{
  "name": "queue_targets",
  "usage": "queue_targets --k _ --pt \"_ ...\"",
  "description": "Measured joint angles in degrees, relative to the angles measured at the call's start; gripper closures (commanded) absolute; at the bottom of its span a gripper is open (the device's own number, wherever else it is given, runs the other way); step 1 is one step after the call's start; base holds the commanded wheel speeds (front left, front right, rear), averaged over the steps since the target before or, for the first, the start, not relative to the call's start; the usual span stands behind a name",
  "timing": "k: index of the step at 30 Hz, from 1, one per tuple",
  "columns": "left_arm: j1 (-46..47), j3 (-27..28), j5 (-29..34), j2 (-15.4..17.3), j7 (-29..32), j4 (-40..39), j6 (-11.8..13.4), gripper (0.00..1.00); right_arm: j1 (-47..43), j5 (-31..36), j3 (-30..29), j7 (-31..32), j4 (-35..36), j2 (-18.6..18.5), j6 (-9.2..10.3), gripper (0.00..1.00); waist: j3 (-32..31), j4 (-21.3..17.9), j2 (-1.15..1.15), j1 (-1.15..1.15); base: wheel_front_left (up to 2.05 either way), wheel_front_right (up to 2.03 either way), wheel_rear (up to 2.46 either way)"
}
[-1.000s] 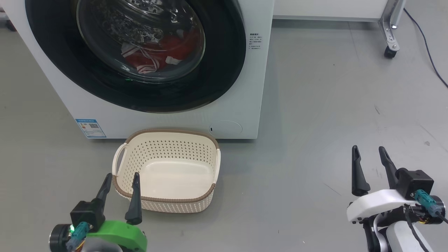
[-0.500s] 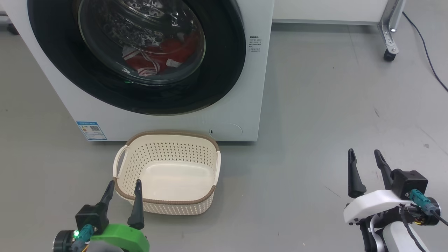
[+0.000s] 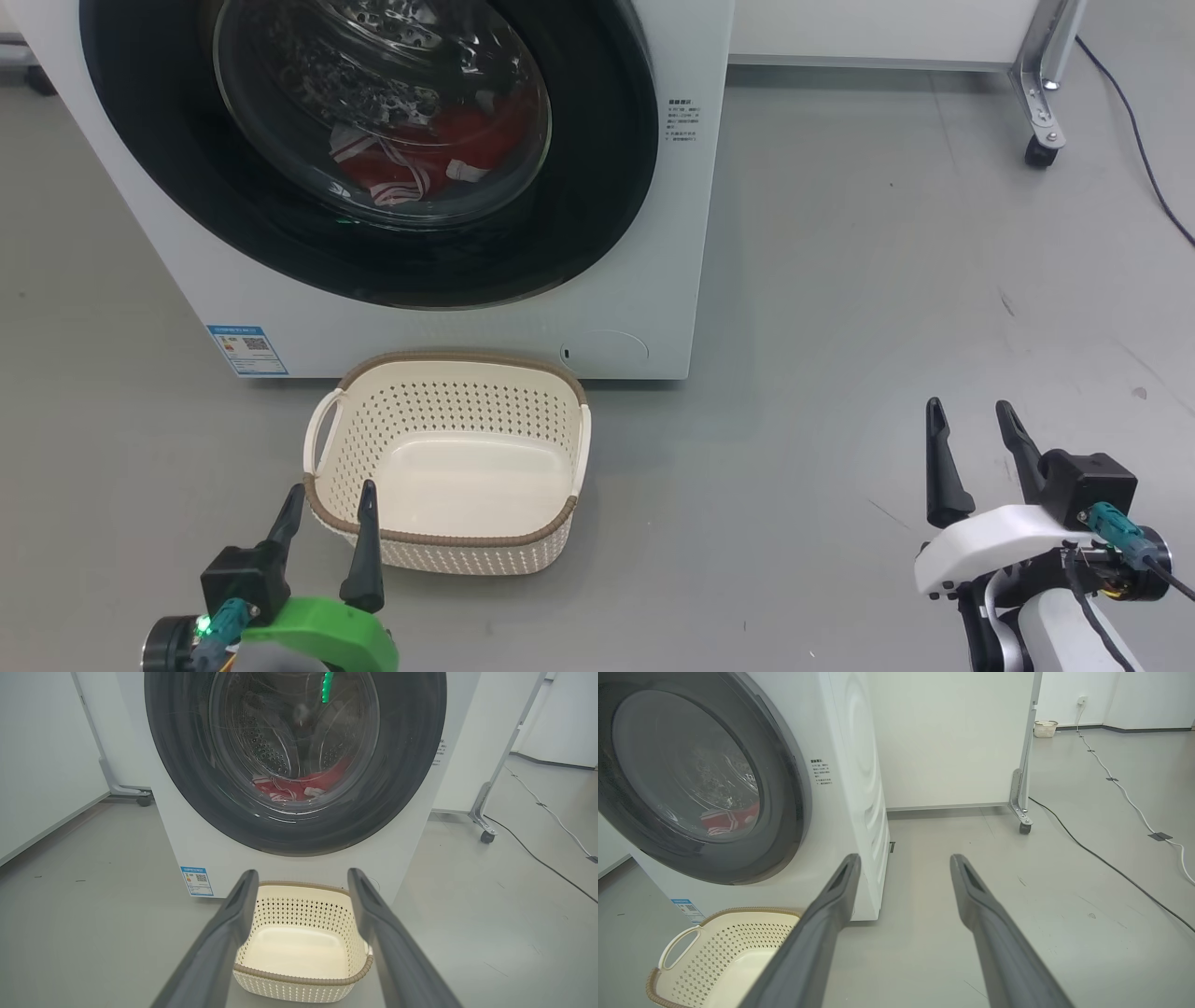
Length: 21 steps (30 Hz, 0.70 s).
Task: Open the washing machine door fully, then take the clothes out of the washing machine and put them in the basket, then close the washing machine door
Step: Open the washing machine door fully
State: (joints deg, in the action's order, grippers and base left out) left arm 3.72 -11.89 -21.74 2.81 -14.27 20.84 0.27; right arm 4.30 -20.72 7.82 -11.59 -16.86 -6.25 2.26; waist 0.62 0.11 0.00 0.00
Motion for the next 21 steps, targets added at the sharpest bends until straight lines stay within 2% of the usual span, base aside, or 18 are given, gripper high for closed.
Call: queue_targets --k 14,15,18,21 --pt "0.08 0.27 0.0 -0.1 0.0 0.77 -0.05 0.0 0.24 -0.26 0.0 -0.01 -1.05 0.34 -0.01 0.0 -0.32 0.06 0.0 0.0 0.0 0.0 0.0" --pt "0.09 0.27 0.0 -0.11 -0.01 0.78 -0.05 0.0 0.24 -0.29 0.0 -0.02 -1.09 0.35 -0.01 0.19 -0.34 0.05 0.0 0.0 0.0 0.0 0.0" --pt "0.1 0.27 0.0 -0.13 0.0 0.8 -0.07 0.0 0.26 -0.88 -0.13 -0.09 -1.07 0.43 -0.13 1.0 -0.33 0.03 0.0 0.0 0.0 0.0 0.0" --pt "0.12 0.19 0.0 -0.14 -0.01 0.79 -0.08 0.0 0.3 -1.44 -0.56 -0.14 -0.8 0.48 -0.16 1.0 -0.12 0.1 0.0 0.0 0.0 0.0 0.0"
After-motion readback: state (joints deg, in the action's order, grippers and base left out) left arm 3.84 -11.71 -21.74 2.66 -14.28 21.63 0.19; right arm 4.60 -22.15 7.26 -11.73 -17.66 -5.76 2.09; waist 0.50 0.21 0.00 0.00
